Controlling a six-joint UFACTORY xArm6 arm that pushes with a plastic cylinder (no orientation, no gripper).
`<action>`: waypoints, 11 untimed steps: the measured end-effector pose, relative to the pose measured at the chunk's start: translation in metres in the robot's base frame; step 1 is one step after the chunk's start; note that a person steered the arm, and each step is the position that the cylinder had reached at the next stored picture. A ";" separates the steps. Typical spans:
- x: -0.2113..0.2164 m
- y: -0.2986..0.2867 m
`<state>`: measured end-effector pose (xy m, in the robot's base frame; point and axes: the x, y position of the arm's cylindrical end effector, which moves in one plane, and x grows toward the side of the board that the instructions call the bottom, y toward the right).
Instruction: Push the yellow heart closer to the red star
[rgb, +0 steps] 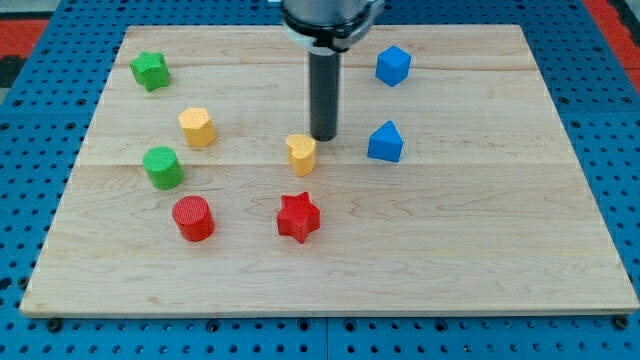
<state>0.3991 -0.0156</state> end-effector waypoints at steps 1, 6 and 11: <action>-0.002 -0.050; 0.005 -0.023; 0.091 0.028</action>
